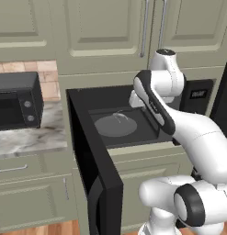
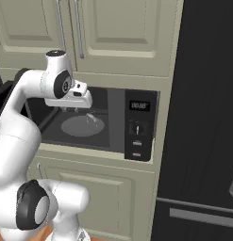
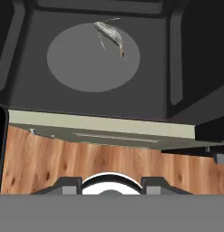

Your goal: Close the microwave door.

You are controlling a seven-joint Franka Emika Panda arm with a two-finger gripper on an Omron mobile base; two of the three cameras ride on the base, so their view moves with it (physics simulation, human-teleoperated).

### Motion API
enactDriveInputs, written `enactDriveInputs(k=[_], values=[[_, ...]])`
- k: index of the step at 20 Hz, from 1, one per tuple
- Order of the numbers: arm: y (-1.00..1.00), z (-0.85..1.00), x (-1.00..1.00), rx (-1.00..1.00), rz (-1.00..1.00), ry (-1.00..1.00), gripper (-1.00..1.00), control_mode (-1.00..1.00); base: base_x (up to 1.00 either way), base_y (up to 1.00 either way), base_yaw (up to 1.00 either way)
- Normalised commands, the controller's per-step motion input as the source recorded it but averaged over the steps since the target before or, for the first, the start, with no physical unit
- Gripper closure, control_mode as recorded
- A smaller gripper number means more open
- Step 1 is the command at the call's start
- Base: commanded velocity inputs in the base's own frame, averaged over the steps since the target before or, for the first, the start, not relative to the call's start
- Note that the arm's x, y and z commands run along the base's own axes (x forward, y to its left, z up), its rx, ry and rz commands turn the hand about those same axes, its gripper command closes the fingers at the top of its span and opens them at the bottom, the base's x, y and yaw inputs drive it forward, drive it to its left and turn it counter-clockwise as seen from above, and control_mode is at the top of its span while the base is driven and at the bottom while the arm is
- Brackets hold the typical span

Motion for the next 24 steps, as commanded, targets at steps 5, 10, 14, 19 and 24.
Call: enactDriveInputs(k=[5, 10, 14, 19, 24], values=[[0.0, -0.13, -0.59, 0.08, -0.07, 0.0, -1.0, -1.0, 0.0, 0.0, 0.0], [0.0, -0.22, -0.96, 0.15, -0.16, 0.0, -1.0, -1.0, 0.0, 0.0, 0.0], [0.0, -0.44, -0.77, 0.13, -0.1, 0.0, -1.0, -1.0, 0.0, 0.0, 0.0], [0.0, -0.26, -0.53, 0.09, -0.1, 0.0, -1.0, -1.0, 0.0, 0.0, 0.0], [0.0, 0.0, -0.09, 0.01, -0.01, 0.0, -1.0, 1.0, -0.55, 0.0, -0.02]])
